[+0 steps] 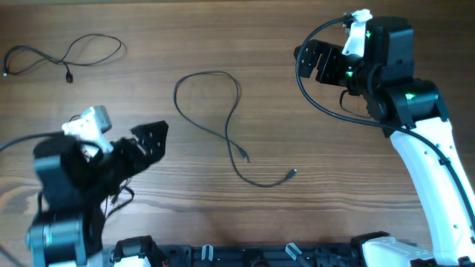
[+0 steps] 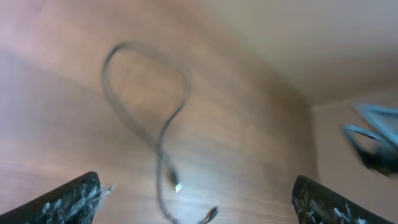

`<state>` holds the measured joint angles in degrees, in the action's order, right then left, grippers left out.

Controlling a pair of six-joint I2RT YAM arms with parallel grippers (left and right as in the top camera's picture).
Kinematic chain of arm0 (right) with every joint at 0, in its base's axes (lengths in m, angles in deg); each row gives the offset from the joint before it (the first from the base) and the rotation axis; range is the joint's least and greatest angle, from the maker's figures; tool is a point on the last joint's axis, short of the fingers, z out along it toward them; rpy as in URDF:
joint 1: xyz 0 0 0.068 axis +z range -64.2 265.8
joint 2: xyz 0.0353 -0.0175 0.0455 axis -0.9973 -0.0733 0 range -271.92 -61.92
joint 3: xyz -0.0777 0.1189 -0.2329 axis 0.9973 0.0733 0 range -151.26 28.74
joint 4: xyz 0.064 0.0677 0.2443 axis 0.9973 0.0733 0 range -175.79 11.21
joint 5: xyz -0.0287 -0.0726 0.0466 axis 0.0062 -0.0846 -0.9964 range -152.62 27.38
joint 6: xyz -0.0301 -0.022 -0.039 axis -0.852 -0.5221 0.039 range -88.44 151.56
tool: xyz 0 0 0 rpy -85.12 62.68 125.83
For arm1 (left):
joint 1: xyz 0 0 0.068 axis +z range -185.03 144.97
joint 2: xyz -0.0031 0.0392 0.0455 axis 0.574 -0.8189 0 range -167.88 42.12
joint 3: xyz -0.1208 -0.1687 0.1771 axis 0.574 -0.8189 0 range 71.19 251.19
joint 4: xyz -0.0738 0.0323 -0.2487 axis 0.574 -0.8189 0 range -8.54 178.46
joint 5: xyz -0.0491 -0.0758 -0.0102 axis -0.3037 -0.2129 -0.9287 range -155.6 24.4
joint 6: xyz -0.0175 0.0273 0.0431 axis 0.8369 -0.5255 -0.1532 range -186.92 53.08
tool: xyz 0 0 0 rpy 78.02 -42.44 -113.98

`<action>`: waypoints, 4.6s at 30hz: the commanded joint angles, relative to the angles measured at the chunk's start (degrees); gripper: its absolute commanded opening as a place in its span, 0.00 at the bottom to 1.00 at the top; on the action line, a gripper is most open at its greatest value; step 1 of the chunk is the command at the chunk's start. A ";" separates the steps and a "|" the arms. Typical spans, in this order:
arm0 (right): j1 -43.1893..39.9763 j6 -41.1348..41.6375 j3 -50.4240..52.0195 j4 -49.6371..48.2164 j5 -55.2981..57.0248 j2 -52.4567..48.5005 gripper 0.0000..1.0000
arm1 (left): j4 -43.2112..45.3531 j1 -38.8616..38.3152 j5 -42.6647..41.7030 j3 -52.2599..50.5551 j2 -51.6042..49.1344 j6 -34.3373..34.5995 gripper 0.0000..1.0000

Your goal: Untangle cables

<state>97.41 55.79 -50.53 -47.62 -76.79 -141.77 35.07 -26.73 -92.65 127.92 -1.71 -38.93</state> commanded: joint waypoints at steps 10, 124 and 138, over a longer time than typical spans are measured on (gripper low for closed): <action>-0.07 0.33 -0.22 3.87 -0.87 0.35 1.00 | -11.96 -11.30 36.33 -0.13 -25.81 36.22 1.00; -13.20 1.70 0.15 17.73 7.17 -1.68 1.00 | -5.44 -35.41 26.67 30.45 -68.24 26.12 0.89; -13.20 1.05 0.15 19.45 10.43 -1.68 1.00 | -1.51 -41.31 23.26 20.79 -74.10 31.65 0.57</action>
<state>84.34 57.82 -50.48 -28.16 -68.12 -143.02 29.35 -67.63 -67.18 153.34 -75.11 -9.68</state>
